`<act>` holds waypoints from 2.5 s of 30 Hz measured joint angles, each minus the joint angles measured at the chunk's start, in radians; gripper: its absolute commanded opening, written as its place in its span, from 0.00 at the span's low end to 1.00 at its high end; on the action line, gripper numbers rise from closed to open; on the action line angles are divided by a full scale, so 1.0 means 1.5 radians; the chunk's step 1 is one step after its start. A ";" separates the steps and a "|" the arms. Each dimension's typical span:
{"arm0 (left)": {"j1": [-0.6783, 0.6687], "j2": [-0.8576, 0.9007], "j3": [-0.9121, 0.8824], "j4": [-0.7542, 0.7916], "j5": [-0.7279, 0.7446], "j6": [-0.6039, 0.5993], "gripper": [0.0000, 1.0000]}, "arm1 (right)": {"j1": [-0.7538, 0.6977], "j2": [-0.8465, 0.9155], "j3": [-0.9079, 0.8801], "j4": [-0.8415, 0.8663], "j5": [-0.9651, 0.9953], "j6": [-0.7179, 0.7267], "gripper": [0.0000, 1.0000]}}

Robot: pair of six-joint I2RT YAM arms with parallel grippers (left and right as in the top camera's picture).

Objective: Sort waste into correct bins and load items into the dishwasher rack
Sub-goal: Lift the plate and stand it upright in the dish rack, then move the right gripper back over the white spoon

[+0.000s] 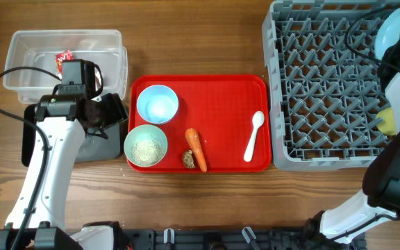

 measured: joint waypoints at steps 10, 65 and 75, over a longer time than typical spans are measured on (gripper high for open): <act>0.000 0.000 0.000 0.001 0.002 0.000 0.72 | -0.001 0.000 0.001 0.064 0.061 -0.024 0.04; 0.000 0.000 0.000 0.001 0.002 -0.003 0.81 | 0.237 -0.218 -0.010 -0.569 -0.527 0.215 0.80; 0.000 0.000 0.000 0.000 0.002 -0.003 0.82 | 0.448 -0.217 -0.011 -0.760 -0.575 0.387 0.79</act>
